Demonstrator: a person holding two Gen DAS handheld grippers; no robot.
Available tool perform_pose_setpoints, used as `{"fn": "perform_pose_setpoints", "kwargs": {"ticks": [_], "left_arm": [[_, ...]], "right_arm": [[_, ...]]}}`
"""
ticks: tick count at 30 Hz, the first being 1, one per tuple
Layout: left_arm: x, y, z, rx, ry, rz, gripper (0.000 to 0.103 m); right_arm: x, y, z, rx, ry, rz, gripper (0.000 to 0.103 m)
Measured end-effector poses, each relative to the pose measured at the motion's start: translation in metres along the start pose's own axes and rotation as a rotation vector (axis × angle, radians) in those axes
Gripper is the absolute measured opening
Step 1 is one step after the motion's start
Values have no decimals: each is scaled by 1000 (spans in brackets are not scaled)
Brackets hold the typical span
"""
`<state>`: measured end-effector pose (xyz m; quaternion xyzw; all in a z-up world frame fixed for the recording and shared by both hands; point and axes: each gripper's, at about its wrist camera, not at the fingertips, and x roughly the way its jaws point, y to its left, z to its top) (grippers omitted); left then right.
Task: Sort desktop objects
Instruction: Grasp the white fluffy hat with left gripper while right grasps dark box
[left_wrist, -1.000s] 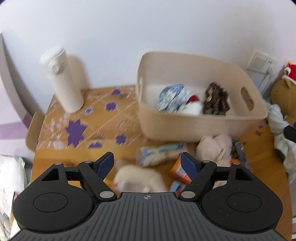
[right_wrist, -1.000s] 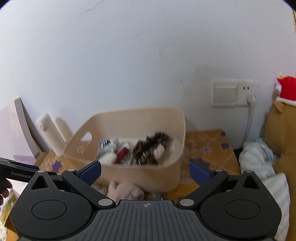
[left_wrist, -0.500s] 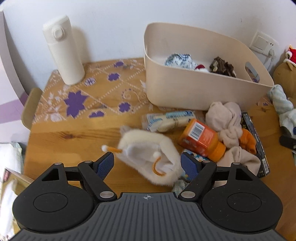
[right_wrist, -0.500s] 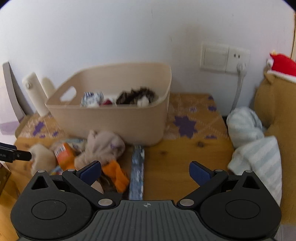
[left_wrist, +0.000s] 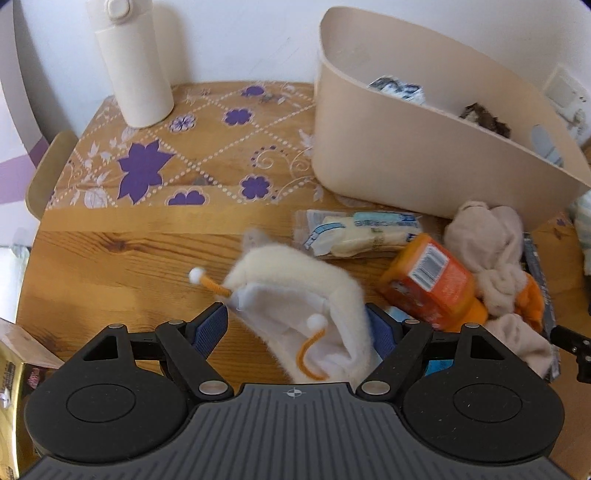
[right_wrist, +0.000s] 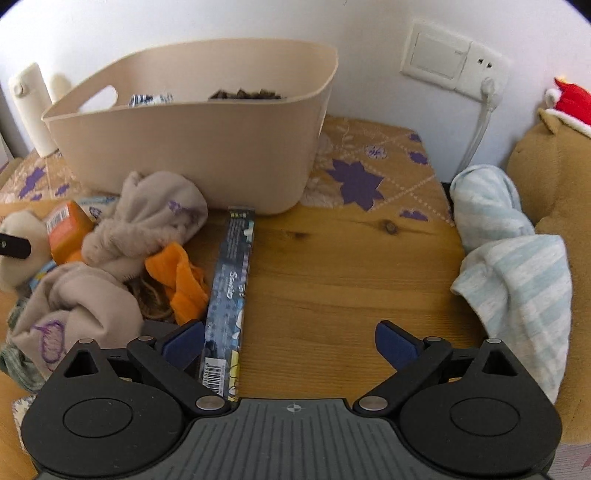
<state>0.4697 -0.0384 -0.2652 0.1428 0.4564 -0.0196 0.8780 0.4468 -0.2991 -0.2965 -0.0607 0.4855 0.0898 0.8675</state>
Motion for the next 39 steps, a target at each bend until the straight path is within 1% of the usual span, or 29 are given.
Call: {"fn": "perform_pose_setpoints", "kwargs": {"ticks": [3,7,8,10,13,16,18,20,22,26,28,33,35,36,37,38,39], "left_arm": [[7,1,0,-16,11,5,81],[17,0,0,-7,24,8,81],[20,0,0,-6,29,9,81],[24,0,0,-11,36,8,81],[27,-3,0,10,23,23,82],[31,-11,0,55,19,52,86],[31,-12,-1,52,16,55,87],[31,-12,-1,49,16,57,87],[32,-12,-1,54,16,56,88],[33,-11,0,54,20,57,92],[34,-10,1,51,24,59,94],[34,-10,0,52,32,59,94],[33,-9,-1,56,33,59,94],[32,-9,-2,56,31,59,92],[31,-8,-3,56,27,59,88],[30,-7,-3,55,21,59,85],[28,-7,-4,55,14,59,78]], "right_arm": [[9,0,2,-11,16,2,101],[18,3,8,2,25,28,103],[21,4,10,-2,34,32,102],[28,9,13,-24,72,28,95],[32,12,15,-17,72,36,95],[38,8,19,24,104,50,97],[45,5,19,61,131,42,103],[46,10,18,31,125,15,103],[46,11,17,47,128,8,103],[44,11,12,63,92,7,103],[44,11,12,58,96,14,103],[45,10,15,46,116,21,103],[43,9,14,48,109,24,97],[41,9,14,47,101,24,91],[39,9,14,46,93,24,82],[37,9,13,44,87,24,78],[34,10,13,41,82,25,70]]}}
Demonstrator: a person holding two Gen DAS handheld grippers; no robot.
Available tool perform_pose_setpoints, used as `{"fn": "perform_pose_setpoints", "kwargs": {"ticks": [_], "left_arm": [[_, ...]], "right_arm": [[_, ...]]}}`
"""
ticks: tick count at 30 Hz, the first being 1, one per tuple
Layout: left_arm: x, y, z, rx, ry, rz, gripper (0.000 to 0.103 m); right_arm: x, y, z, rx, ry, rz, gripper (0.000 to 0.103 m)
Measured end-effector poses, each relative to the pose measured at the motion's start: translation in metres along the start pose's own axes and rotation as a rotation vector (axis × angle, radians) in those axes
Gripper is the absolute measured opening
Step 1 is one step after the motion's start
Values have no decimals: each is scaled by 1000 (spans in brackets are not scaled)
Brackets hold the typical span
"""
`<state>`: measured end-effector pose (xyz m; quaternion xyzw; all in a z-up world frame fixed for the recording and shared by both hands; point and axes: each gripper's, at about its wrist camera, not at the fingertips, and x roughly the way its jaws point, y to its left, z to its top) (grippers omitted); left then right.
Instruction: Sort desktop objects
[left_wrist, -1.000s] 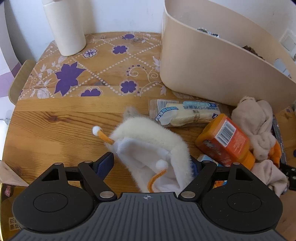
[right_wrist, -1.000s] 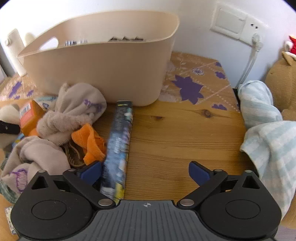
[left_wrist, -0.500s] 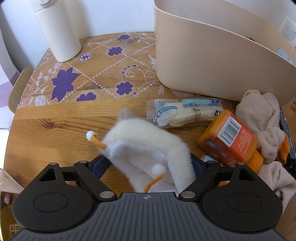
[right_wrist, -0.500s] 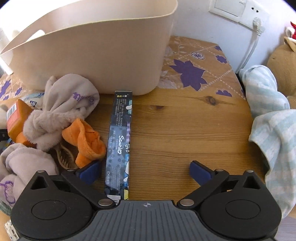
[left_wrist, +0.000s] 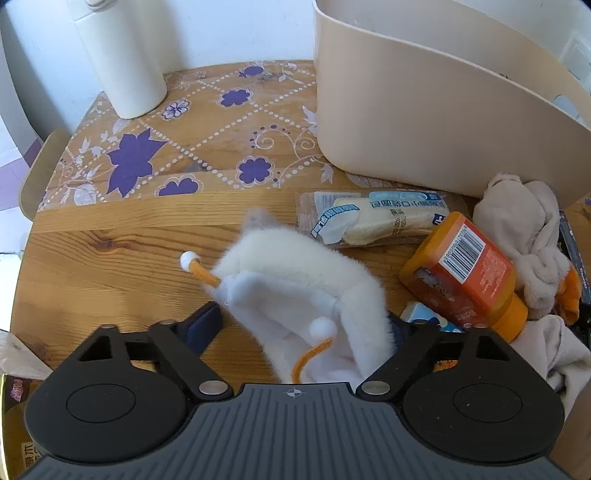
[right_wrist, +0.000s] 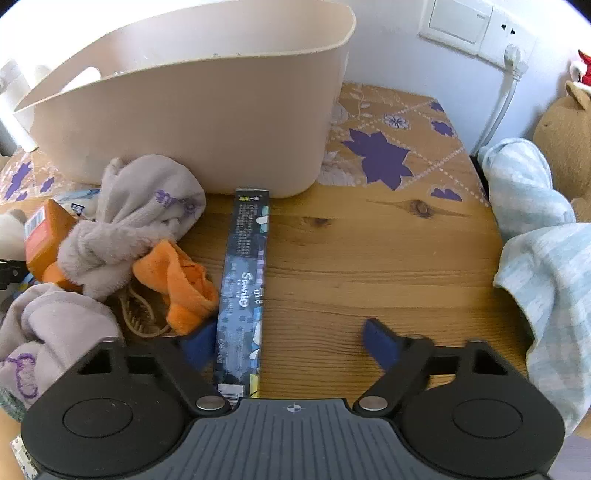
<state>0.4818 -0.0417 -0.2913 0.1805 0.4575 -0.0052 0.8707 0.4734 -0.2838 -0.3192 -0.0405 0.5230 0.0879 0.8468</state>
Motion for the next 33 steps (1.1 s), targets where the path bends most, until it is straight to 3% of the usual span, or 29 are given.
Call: {"fn": "perform_pose_setpoints", "kwargs": {"ticks": [2,6,7,19,33], "left_arm": [[-3,0,0,9,-8,-4,70],[-7,0,-1,29,-17,-14,51],[-8,0,-1,29,-17,-14,45],[-23,4,-10,35,-79,-12,23],[-73,9,-11,30,-179,-51,20]], "right_arm": [[-3,1,-1,-6,-9,0,59],[-7,3,1,-8,-15,-3,24],[-8,4,1,-11,-10,-4,21],[-25,-1,-8,43,-3,58,21],[-80,-9,-7,56,-123,116,21]]}}
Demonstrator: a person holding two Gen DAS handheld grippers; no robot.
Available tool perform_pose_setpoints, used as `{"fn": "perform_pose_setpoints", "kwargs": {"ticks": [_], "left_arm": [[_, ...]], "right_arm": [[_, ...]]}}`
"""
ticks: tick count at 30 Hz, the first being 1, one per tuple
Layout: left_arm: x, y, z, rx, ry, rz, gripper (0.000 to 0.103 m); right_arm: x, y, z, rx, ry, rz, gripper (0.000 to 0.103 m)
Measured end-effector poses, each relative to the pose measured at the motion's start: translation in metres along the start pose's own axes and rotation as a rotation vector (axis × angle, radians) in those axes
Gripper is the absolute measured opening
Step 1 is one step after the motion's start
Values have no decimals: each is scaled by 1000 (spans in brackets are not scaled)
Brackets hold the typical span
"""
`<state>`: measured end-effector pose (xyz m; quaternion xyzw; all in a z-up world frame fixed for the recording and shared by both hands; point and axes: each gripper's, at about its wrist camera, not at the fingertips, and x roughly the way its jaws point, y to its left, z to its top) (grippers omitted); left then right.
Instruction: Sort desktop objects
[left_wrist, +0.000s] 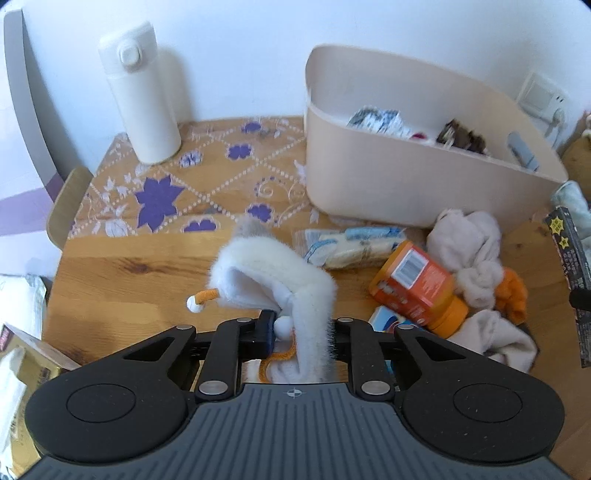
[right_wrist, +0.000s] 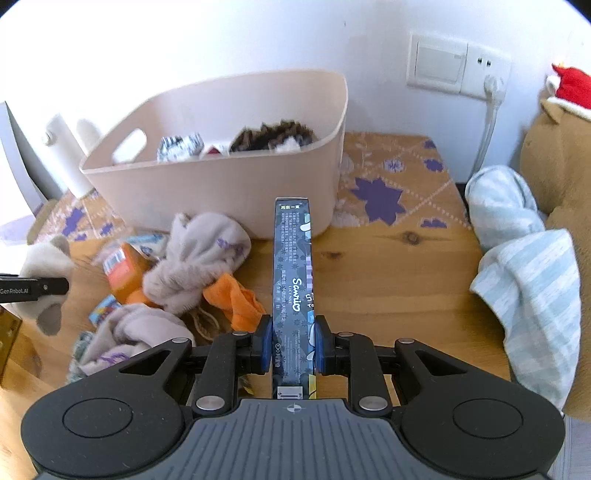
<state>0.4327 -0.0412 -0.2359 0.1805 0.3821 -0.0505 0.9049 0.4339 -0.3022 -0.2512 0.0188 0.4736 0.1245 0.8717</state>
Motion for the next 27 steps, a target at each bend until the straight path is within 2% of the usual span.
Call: {"fn": "perform_pose_setpoints", "kwargs": {"ticks": [7,12,27], "left_arm": [[-31,2,14,-6,-83,-23,20],[-48,2,36,-12,-145,-54,20],[-84,-42,122,119,-402,-103,20]], "right_arm": [[-33,6,14,-51,-82,20,21],[-53,8,30,-86,-139,20,21],[-72,19,99,-179,-322,4,21]]}}
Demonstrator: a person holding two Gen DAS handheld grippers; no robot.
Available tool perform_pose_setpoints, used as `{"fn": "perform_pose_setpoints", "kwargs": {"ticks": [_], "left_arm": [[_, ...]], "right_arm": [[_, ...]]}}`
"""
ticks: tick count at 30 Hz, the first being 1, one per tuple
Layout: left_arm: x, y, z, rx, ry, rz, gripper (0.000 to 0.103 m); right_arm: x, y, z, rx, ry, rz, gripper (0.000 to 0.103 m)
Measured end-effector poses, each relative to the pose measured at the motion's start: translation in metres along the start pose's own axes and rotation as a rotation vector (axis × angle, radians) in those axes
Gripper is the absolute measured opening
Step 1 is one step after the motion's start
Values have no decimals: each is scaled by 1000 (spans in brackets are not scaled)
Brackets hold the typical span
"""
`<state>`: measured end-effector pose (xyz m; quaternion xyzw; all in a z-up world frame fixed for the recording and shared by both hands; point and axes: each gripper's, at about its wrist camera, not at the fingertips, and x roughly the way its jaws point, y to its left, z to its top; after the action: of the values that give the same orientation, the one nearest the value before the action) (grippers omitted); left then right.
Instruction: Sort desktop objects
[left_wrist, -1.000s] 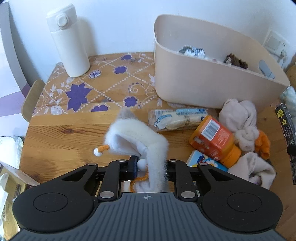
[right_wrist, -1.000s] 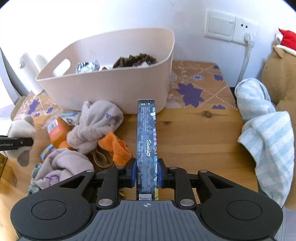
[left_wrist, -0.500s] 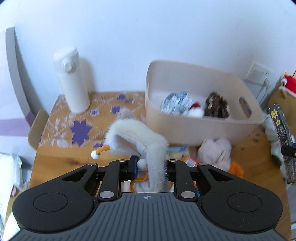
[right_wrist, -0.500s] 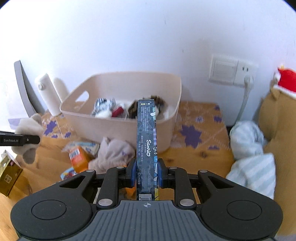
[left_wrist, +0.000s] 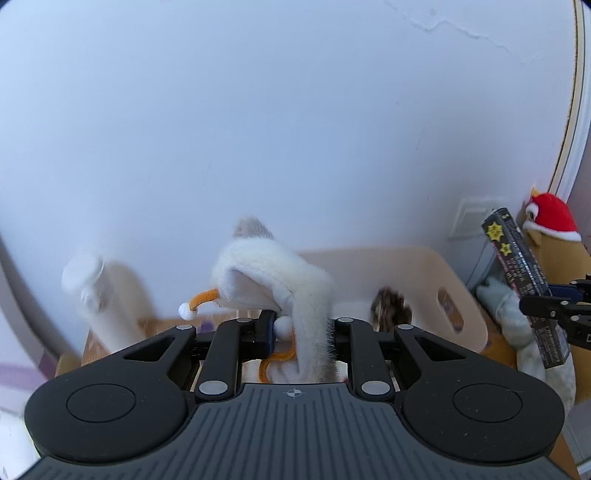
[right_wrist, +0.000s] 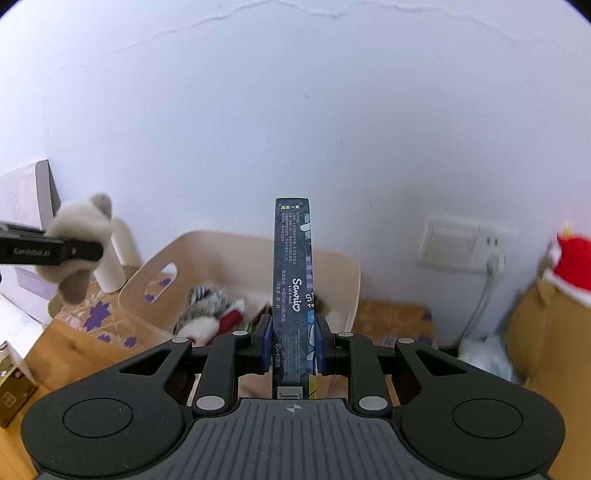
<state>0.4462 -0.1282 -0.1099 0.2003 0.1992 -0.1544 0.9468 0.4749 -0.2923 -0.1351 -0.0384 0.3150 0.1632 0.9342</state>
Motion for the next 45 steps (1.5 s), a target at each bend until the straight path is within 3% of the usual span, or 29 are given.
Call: {"fn": "perform_pose_setpoints", "kwargs": {"ticks": [4,8,12,18,29,32,34,36,39,45], "left_arm": [[13,-8,17,10,-35,-15,20],[34,-20,21,25,-20,-19,20],[62,-32,15,40,34,-16,20],[98,-45,4,9,118,-14,20],[146,-47,-26,-6,332,23,21],[149,-46,-28,-7,335,33,31],[149,-45,-30,-14,343,19,62],[147,-42,-30,-29,329,40,75],[147,-32,-32,-55,309,70,79],[135,-25,-28,-57,285,79,79]], "right_arm": [[8,-1,18,-16,-32,-12,21],[21,0,29,-19,-35,-24,21],[40,5,34,-23,-20,-38,21],[74,9,32,71,33,-47,21],[135,28,12,60,196,-50,21],[143,29,7,67,231,-65,21],[144,30,5,59,233,-74,22],[145,30,4,47,243,-79,36],[140,32,5,42,239,-86,60],[128,26,8,64,221,-94,71]]}}
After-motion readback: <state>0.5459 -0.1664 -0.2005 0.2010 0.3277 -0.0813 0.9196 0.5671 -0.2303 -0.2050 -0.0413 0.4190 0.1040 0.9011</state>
